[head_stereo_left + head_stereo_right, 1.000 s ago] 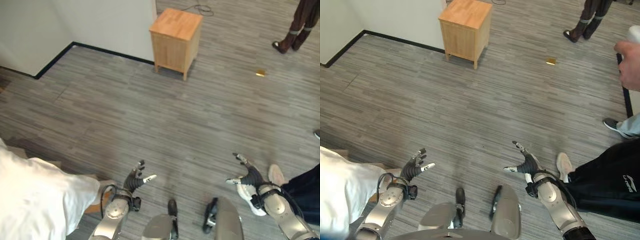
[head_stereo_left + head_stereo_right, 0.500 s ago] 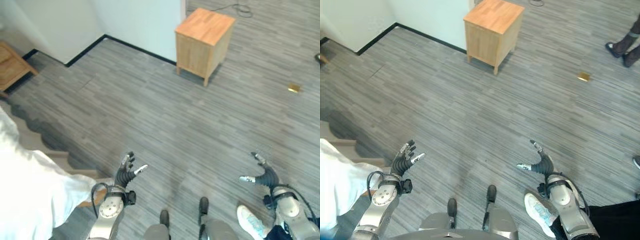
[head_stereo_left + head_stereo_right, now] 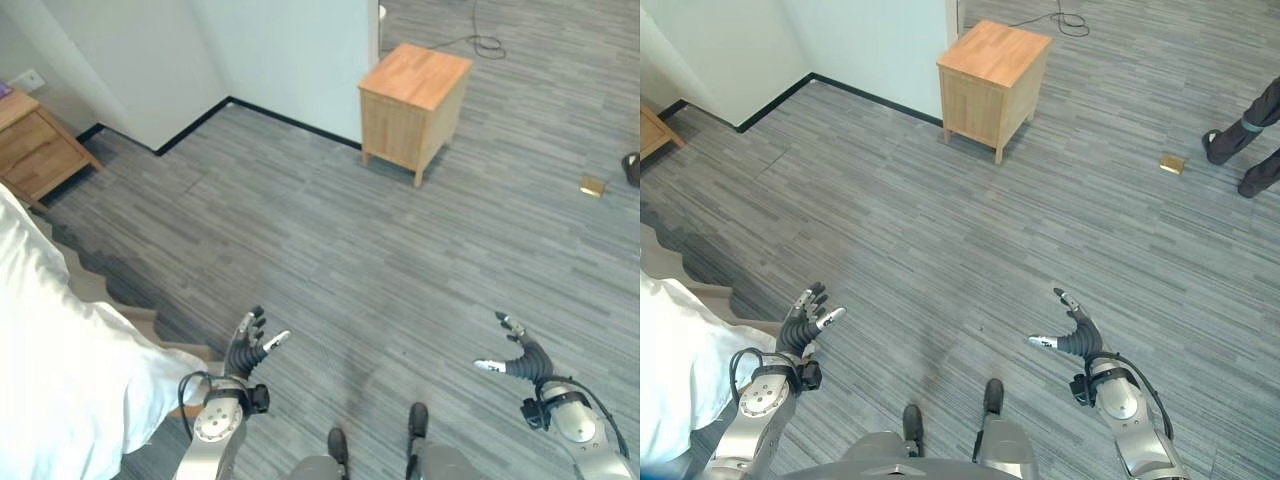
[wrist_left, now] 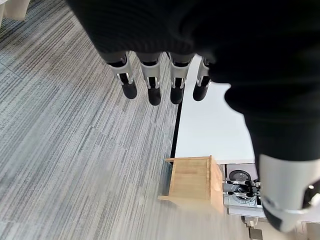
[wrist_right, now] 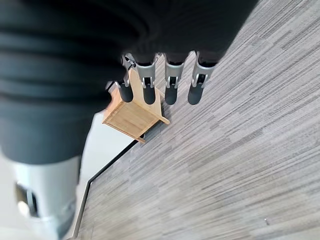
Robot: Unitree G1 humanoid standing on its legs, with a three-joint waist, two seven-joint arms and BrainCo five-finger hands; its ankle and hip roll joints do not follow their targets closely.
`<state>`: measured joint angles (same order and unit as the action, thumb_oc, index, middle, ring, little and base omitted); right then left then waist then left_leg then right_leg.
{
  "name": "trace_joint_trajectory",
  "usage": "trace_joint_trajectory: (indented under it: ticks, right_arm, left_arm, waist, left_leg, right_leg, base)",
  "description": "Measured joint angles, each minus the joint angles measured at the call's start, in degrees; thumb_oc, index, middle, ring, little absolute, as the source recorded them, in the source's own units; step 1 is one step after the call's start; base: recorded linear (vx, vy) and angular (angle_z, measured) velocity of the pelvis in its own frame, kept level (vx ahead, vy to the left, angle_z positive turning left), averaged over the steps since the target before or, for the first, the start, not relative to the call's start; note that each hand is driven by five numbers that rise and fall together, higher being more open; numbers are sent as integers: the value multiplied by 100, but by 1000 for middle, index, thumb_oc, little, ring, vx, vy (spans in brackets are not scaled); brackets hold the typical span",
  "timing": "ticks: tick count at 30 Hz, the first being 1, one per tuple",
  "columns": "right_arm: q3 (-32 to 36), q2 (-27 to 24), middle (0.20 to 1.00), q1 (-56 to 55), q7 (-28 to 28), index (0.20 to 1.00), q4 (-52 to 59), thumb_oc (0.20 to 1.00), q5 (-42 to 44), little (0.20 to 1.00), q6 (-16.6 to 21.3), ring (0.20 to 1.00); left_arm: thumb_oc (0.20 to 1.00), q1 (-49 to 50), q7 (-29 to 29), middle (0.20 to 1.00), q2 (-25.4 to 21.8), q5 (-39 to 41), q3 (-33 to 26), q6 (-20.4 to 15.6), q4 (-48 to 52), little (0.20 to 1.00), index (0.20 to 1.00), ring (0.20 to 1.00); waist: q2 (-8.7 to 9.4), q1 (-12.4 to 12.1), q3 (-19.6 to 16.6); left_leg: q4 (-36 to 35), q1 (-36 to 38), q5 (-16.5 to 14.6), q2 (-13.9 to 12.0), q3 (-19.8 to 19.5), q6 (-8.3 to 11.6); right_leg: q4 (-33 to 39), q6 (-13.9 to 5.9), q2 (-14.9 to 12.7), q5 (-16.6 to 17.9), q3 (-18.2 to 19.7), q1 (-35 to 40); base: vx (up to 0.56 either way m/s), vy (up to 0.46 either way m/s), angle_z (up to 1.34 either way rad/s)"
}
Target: Making the bed.
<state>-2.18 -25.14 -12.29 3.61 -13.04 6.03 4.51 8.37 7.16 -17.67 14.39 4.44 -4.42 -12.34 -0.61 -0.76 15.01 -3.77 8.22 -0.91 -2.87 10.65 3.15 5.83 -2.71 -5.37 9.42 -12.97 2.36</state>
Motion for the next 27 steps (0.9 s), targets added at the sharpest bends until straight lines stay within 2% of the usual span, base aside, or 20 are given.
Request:
trace_joint_trajectory:
  ticks: [1, 3, 6, 10, 11, 12, 13, 14, 15, 16, 17, 18, 20, 21, 23, 25, 26, 27]
  right_arm:
    - [53, 159, 1000, 56, 86, 1000, -366, 1000, 262, 1000, -157, 1000]
    - [-34, 196, 1000, -34, 108, 1000, -559, 1000, 296, 1000, -289, 1000]
    - [-129, 166, 1000, 138, 73, 1000, -537, 1000, 343, 1000, -287, 1000]
    - [-278, -267, 1000, 434, -87, 1000, -283, 1000, 286, 1000, -236, 1000]
    - [-305, -323, 1000, 508, -109, 1000, -225, 1000, 273, 1000, -219, 1000]
    - [-287, -342, 1000, 674, -127, 1000, -156, 1000, 204, 1000, -99, 1000]
    - [-281, -283, 1000, 697, -123, 1000, -122, 1000, 104, 1000, -66, 1000]
    - [-358, -369, 1000, 860, -152, 1000, -68, 1000, 8, 1000, -64, 1000]
    - [-405, -395, 1000, 1043, -155, 1000, -58, 1000, -89, 1000, -60, 1000]
    - [-425, -389, 1000, 1068, -160, 1000, -32, 1000, -113, 1000, -57, 1000]
    - [-500, -418, 1000, 1072, -168, 1000, 97, 1000, -163, 1000, -61, 1000]
    - [-497, -433, 1000, 1052, -223, 1000, 331, 1000, -156, 1000, -53, 1000]
    - [-496, -430, 1000, 915, -338, 1000, 834, 1000, -144, 1000, 54, 1000]
    - [-460, -424, 1000, 689, -395, 1000, 1077, 1000, -122, 1000, 160, 1000]
    - [-219, -392, 1000, 178, -446, 1000, 1388, 1000, -107, 1000, 217, 1000]
    - [-129, -379, 1000, -84, -508, 1000, 1356, 1000, -147, 1000, 184, 1000]
    - [-168, -241, 1000, -124, -559, 1000, 914, 1000, -169, 1000, 188, 1000]
    - [-136, -192, 1000, -186, -553, 1000, 865, 1000, -169, 1000, 188, 1000]
  left_arm:
    - [1000, -86, 12, 1000, 74, -7, 76, 94, -165, 1000, 1000, 1000]
    - [1000, -154, 42, 1000, 84, -136, 232, 127, -345, 1000, 1000, 1000]
    - [1000, -288, 50, 1000, -66, -188, 245, 141, -358, 1000, 1000, 1000]
    - [1000, -482, 47, 1000, -388, -364, 242, 117, -105, 1000, 1000, 1000]
    - [1000, -493, 48, 1000, -435, -380, 247, 117, -83, 1000, 1000, 1000]
    - [1000, -543, 50, 1000, -481, -405, 273, 117, -74, 1000, 1000, 1000]
    - [1000, -620, 58, 1000, -521, -436, 287, 121, -85, 1000, 1000, 1000]
    - [1000, -664, 109, 1000, -517, -445, 315, 124, -32, 1000, 1000, 1000]
    - [1000, -692, 139, 1000, -506, -445, 340, 127, 27, 1000, 1000, 1000]
    - [1000, -712, 150, 1000, -504, -447, 410, 122, 55, 1000, 1000, 1000]
    - [1000, -704, 161, 1000, -500, -448, 403, 101, 198, 1000, 1000, 1000]
    - [1000, -695, 169, 1000, -485, -442, 344, 64, 285, 1000, 1000, 1000]
    - [1000, -695, 166, 1000, -477, -440, 224, 53, 325, 1000, 1000, 1000]
    - [1000, -688, 154, 1000, -426, -440, 194, 52, 316, 1000, 1000, 1000]
    - [1000, -839, 118, 1000, -259, -440, 185, 11, 231, 1000, 1000, 1000]
    - [1000, -850, 92, 1000, -178, -441, 186, 6, 152, 1000, 1000, 1000]
    - [1000, -462, 23, 1000, -259, -444, 121, 6, 107, 1000, 1000, 1000]
    - [1000, -370, -14, 1000, -261, -444, 75, 1, 132, 1000, 1000, 1000]
  waist:
    - [-34, 34, -84]
    - [10, 50, -457]
    - [217, -12, -746]
    - [407, -170, -854]
    - [440, -206, -880]
    - [385, -252, -879]
    - [477, -237, -857]
    - [349, -247, -711]
    - [170, -253, -524]
    - [21, -225, -480]
    - [-121, -224, -424]
    - [-111, -189, -367]
    - [-117, -121, -339]
    - [-69, -86, -321]
    - [-33, 82, -297]
    - [80, 234, -259]
    - [352, 232, -290]
    - [444, 206, -263]
  left_leg:
    - [-205, 274, 11, -21, -56, -7]
    - [-204, 220, -6, -10, -143, 12]
    - [-199, 195, 14, 1, -158, -7]
    - [-196, 180, 34, 10, -101, -27]
    - [-188, 186, 30, 70, -29, -58]
    - [-192, 60, 75, 26, -5, -162]
    - [-126, 56, 39, 207, 77, -220]
    - [-120, 50, 41, 216, 127, -367]
    - [-101, 31, 61, 103, 193, -478]
    - [-96, 20, 68, 44, 213, -538]
    - [-103, -10, 42, 32, 147, -551]
    - [-79, -44, 46, 20, 131, -550]
    - [-7, -232, 55, -3, 5, -551]
    - [32, -332, 134, -2, -162, -489]
    - [156, -653, 38, -6, -613, -419]
    - [161, -679, 61, 25, -910, -452]
    - [570, -532, -210, 4, -1049, 102]
    - [1435, -789, -539, -11, -1144, 444]
  right_leg:
    - [2, -24, 35, -81, -160, 248]
    - [7, -90, -15, -165, -277, 304]
    - [30, -135, -34, -230, -285, 289]
    - [1, -104, -52, -251, -277, 262]
    - [-126, -163, -88, -302, -250, 153]
    - [-797, -361, -201, -609, -204, -278]
    - [-1120, -564, -349, -629, -199, -438]
    - [-1977, -936, -476, -655, -110, -893]
    - [-2563, -998, -560, -441, -123, -1250]
    - [-2820, -1072, -594, -318, -175, -1374]
    - [-3089, -1046, -738, -438, -297, -1576]
    - [-2969, -1048, -693, -600, -200, -1610]
    - [-2059, -1034, -570, -805, -65, -1491]
    - [-1350, -982, -440, -830, 63, -1330]
    - [-309, -928, -315, -869, 385, -1040]
    - [24, -820, -282, -743, 390, -735]
    - [-245, -304, -157, -966, 358, -85]
    - [-228, -147, -123, -1043, 272, 185]
  base:
    - [-39, 96, 47]
    - [-12, 85, 41]
    - [27, 98, 7]
    - [36, 157, -1]
    - [45, 252, -12]
    - [58, 246, -9]
    - [54, 244, -16]
    - [130, 145, -23]
    - [171, 90, -23]
    - [472, 72, -6]
    - [359, -7, 7]
    - [444, -53, 12]
    - [466, -159, 29]
    - [692, -294, 60]
    - [454, -212, 114]
    - [483, -306, 117]
    - [557, -474, 87]
    - [408, -378, 83]
